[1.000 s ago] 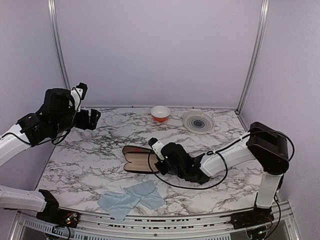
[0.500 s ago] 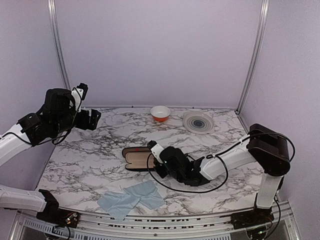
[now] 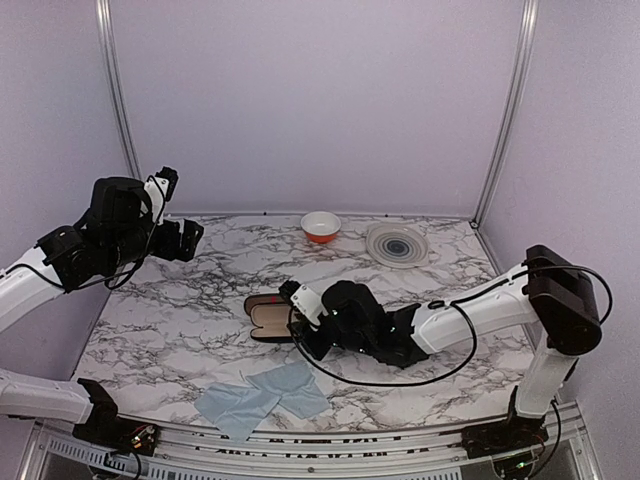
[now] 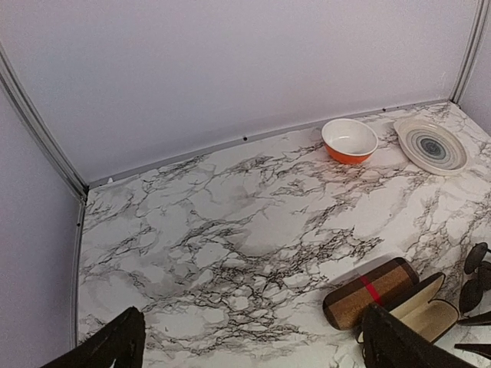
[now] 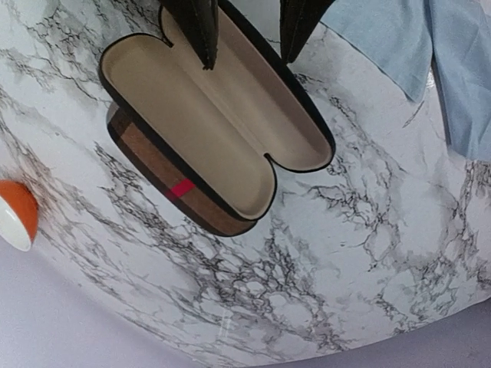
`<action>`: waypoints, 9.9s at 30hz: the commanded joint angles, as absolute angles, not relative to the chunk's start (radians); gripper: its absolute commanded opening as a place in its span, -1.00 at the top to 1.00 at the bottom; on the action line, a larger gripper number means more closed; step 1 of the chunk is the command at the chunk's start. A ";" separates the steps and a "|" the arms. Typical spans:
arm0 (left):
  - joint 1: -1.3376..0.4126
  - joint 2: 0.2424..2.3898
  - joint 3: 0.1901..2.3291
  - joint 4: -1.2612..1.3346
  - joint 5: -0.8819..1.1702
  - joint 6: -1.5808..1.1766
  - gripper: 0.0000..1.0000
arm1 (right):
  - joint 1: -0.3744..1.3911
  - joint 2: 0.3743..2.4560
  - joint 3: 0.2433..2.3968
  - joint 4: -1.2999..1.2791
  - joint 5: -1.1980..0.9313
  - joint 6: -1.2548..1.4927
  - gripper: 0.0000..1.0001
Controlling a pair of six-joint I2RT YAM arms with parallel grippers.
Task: Organize the sunglasses
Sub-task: Place the opened sunglasses case at the center of the board, then adjust the opened sunglasses case at the center of the board, then move the glasses cleaning cloth to the center of the board.
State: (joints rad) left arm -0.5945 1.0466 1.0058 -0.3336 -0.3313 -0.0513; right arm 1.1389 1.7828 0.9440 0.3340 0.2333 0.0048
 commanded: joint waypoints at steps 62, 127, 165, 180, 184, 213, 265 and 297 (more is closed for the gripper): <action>-0.592 1.064 0.999 -0.309 -0.275 -0.038 -0.98 | 1.083 2.043 1.219 0.063 0.113 -0.190 0.61; -0.592 0.976 0.967 -0.341 -0.333 -0.036 -0.98 | 0.558 1.457 1.177 -0.367 -0.161 -0.095 -0.12; -0.591 1.009 0.891 -0.316 -0.282 -0.026 -0.98 | 0.519 1.735 1.099 -0.537 -0.231 -0.194 0.28; -0.593 1.011 0.881 -0.304 -0.012 -0.005 -0.96 | 0.554 1.705 1.125 -0.488 -0.182 -0.162 0.30; -0.600 1.018 0.877 -0.295 0.160 -0.002 -0.96 | 0.578 1.636 1.166 -0.516 -0.125 -0.140 0.26; -0.893 1.020 0.646 -0.199 0.241 0.224 -0.50 | 1.225 1.703 1.076 -0.385 -0.149 -0.001 0.28; -0.893 1.027 0.646 -0.199 0.208 0.224 -0.51 | 1.134 1.518 0.747 -0.559 0.101 0.345 1.00; -0.796 0.881 0.655 -0.157 -0.323 0.264 -0.49 | 1.415 1.729 1.182 -0.353 0.248 0.004 0.08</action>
State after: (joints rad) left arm -0.8337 0.9337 0.6426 -0.2180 -0.1631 0.2516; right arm 1.3640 1.6367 1.1126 -0.5030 0.2749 0.2321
